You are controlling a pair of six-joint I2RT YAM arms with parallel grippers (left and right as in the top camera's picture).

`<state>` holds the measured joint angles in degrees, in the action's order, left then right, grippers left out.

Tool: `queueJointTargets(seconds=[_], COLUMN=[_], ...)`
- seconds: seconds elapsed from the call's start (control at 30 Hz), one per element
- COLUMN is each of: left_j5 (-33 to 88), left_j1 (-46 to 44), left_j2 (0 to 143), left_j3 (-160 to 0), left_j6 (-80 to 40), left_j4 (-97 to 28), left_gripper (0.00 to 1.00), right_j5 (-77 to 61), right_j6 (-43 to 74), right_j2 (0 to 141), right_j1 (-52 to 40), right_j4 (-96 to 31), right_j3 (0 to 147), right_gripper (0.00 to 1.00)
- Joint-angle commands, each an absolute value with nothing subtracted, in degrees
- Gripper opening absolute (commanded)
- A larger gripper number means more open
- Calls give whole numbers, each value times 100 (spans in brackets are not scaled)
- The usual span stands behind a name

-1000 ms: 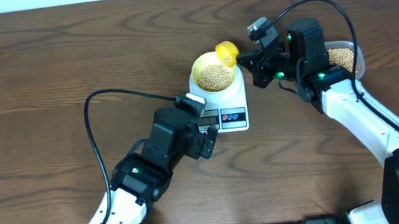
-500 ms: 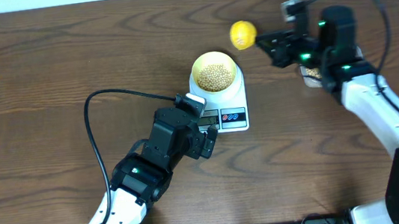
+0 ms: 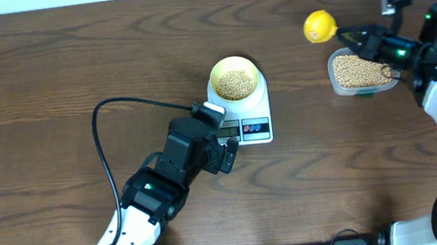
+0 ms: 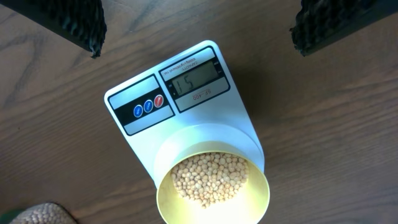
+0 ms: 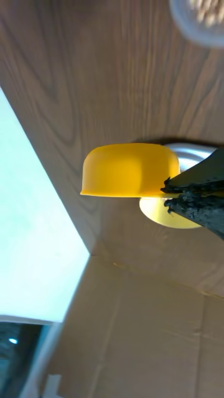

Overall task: Scoop item into bowl and weigh 50g on scale
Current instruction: 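Carry the scoop right from the bowl to the soybean tub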

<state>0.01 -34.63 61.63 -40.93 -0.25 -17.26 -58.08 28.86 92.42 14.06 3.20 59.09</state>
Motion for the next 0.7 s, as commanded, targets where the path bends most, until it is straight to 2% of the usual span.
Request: queueJointTargets(seconds=[0.0, 0.2, 0.67], left_j5=[-67, -67, -67], left_j1=[-3441, -3441, -3441], left_j2=[6173, 6173, 6173], left_j3=[-4101, -4101, -4101], left_j6=[-115, -115, -115], left_j4=[-1704, -1704, -1704], left_gripper=[98, 98, 98], right_j5=[-5780, -5033, -3428], right_j6=[2663, 2342, 1391], right_j2=[9220, 8973, 8053], right_j1=[1712, 2018, 2014], right_j4=[292, 71, -2047], right_j3=[5913, 5913, 5913], right_gripper=[1, 1, 1])
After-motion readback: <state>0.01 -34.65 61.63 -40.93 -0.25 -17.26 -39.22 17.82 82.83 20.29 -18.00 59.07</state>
